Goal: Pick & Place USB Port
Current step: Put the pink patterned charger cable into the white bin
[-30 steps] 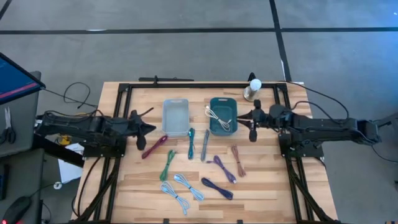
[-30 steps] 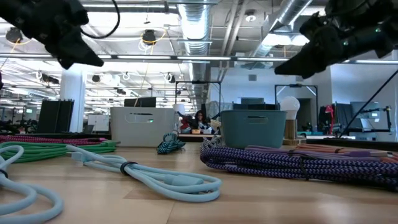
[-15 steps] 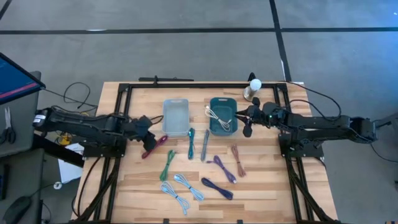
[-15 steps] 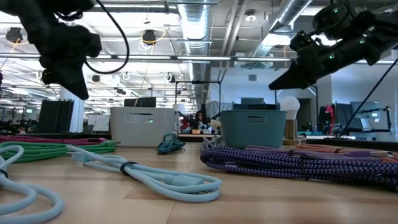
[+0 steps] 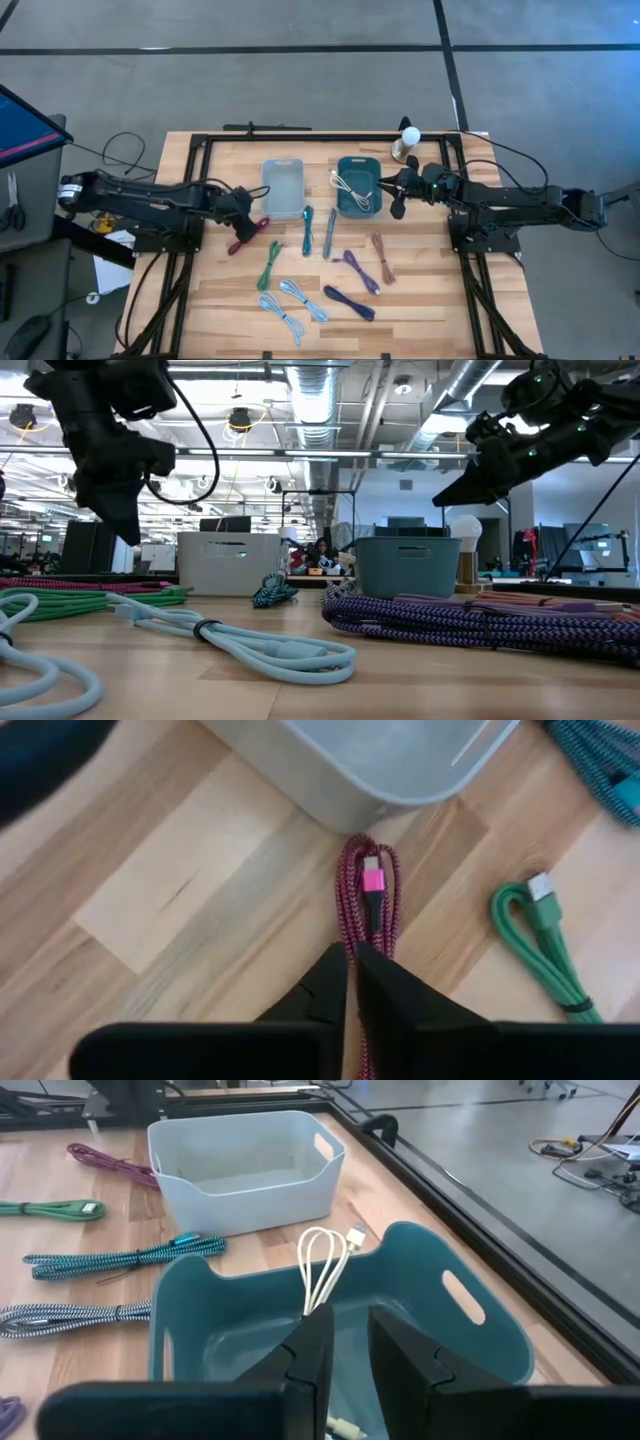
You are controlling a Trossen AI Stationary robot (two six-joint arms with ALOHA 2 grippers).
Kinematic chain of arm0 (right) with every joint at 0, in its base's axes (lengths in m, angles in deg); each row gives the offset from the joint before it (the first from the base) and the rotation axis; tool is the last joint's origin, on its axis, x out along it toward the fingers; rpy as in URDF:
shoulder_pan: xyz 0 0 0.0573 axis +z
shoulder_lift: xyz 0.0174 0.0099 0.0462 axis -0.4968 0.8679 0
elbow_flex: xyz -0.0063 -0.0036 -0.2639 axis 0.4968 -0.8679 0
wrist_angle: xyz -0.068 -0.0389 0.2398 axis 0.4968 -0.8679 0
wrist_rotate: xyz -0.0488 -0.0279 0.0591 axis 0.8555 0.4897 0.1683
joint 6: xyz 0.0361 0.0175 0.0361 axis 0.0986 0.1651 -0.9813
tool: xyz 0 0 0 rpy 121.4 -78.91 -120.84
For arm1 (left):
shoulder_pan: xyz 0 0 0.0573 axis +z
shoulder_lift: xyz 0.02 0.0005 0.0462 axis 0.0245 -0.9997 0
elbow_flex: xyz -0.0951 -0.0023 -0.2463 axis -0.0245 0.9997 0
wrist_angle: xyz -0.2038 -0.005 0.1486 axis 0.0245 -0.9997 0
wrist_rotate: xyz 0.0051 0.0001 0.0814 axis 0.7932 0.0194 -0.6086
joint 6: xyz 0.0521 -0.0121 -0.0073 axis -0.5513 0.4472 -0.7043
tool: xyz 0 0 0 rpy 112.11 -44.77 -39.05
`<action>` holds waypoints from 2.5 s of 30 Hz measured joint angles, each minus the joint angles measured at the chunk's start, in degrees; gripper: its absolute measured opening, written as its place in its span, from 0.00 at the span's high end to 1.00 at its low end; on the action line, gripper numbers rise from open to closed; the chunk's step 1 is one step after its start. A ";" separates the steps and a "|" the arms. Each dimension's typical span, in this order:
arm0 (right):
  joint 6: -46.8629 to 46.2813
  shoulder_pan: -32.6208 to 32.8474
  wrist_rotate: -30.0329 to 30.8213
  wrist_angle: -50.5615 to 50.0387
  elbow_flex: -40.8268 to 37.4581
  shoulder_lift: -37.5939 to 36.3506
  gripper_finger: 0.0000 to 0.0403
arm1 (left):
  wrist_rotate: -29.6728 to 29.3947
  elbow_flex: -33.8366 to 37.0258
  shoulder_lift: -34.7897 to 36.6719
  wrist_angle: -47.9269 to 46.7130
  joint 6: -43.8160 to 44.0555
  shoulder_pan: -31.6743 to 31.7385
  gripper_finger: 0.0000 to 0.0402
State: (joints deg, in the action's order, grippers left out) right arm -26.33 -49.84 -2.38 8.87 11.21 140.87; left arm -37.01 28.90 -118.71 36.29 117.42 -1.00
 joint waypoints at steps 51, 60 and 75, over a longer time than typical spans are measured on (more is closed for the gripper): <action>0.18 0.02 0.00 -0.45 0.00 0.00 0.85 | 5.68 0.39 -18.12 7.78 0.00 -0.02 0.95; 0.17 0.01 0.00 -0.49 0.00 0.00 0.85 | 5.62 -0.55 -11.92 6.71 -1.57 -1.68 0.95; 0.11 -0.02 0.02 -0.68 0.00 0.00 0.85 | -0.20 -1.75 8.47 8.26 -3.85 -1.64 0.96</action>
State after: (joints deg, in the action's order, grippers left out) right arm -26.21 -49.86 -2.37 8.19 11.21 140.87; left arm -37.21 27.16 -110.24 44.55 113.57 -2.64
